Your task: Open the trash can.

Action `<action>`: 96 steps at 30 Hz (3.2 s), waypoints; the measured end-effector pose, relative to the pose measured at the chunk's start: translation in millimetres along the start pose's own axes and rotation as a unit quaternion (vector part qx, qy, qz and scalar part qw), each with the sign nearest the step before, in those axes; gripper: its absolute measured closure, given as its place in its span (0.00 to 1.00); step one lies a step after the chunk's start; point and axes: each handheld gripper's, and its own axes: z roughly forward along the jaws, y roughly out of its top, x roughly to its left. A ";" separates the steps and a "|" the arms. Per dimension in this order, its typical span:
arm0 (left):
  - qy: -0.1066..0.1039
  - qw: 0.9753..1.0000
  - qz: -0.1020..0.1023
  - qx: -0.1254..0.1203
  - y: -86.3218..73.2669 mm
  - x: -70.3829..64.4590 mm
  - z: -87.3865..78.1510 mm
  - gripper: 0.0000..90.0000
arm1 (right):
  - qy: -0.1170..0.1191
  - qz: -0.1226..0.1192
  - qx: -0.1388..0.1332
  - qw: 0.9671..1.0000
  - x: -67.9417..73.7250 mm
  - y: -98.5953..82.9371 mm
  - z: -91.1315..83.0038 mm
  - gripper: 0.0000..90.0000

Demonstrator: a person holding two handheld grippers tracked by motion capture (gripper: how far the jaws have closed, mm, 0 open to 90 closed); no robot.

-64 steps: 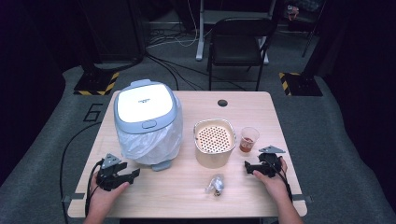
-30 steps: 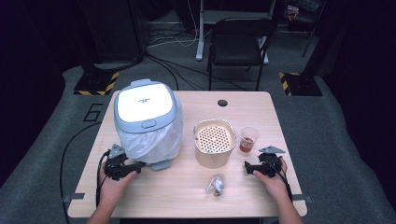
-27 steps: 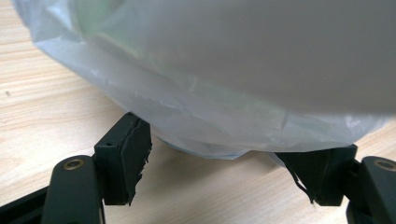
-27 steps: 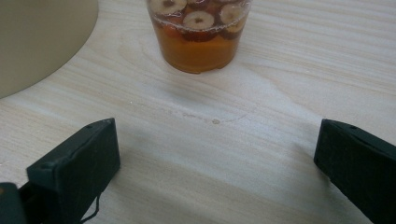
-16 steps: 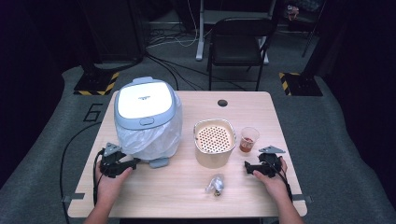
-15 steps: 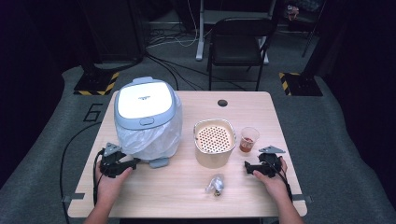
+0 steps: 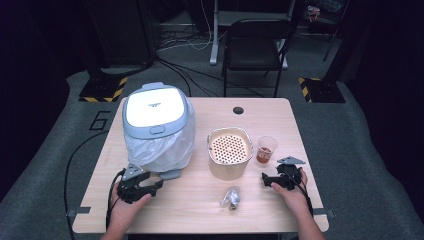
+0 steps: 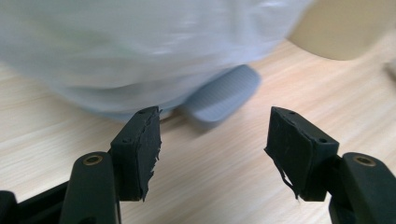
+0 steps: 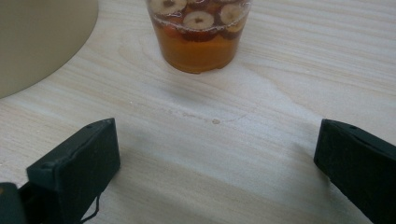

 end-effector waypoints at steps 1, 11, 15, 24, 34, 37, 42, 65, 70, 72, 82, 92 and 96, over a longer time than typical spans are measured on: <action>-0.005 1.000 0.005 0.003 0.4 -1.8 1.5 0.39 | 0.000 0.001 0.000 1.000 0.1 0.0 0.0 0.00; -0.034 0.999 -0.030 0.002 2.6 -23.7 16.2 0.39 | 0.000 0.000 0.000 1.000 0.0 0.0 0.0 0.00; -0.046 0.999 0.006 0.006 5.2 -30.0 22.2 0.39 | 0.000 0.000 0.000 1.000 0.0 0.0 0.0 0.00; -0.044 0.999 0.021 0.014 8.3 -32.5 39.2 0.39 | 0.001 0.004 -0.002 1.000 0.9 0.0 0.1 0.00; -0.033 0.997 0.064 0.002 11.9 -26.2 39.5 0.40 | 0.001 0.003 -0.002 1.000 1.0 -0.1 0.1 0.00; -0.033 0.997 0.064 0.009 10.6 -23.8 41.4 0.40 | 0.001 0.003 -0.002 1.000 1.0 0.0 0.1 0.00; -0.025 0.997 0.068 -0.009 5.2 -21.0 42.0 0.40 | 0.001 0.003 -0.002 1.000 0.9 -0.1 0.0 0.00; -0.010 0.997 0.068 -0.031 -5.8 -28.7 46.4 0.40 | 0.005 0.001 0.007 1.000 2.3 1.2 -1.6 0.02; -0.013 0.998 0.059 -0.035 -6.5 -27.8 46.2 0.40 | 0.007 -0.001 0.013 1.000 3.0 2.4 -5.9 0.12; -0.013 0.998 0.057 -0.035 -6.5 -28.0 46.3 0.40 | 0.010 -0.004 0.014 1.000 2.8 2.6 -7.8 0.16; -0.013 0.998 0.056 -0.032 -6.2 -27.8 46.9 0.40 | 0.014 -0.012 0.017 1.000 7.4 4.5 -19.0 0.20; -0.008 0.998 0.059 -0.032 -8.1 -29.0 47.1 0.40 | 0.032 -0.031 0.016 0.999 20.8 6.5 -26.6 0.20; -0.009 0.998 0.059 -0.033 -8.5 -28.8 47.7 0.40 | 0.041 -0.038 0.013 0.998 26.4 8.2 -30.3 0.20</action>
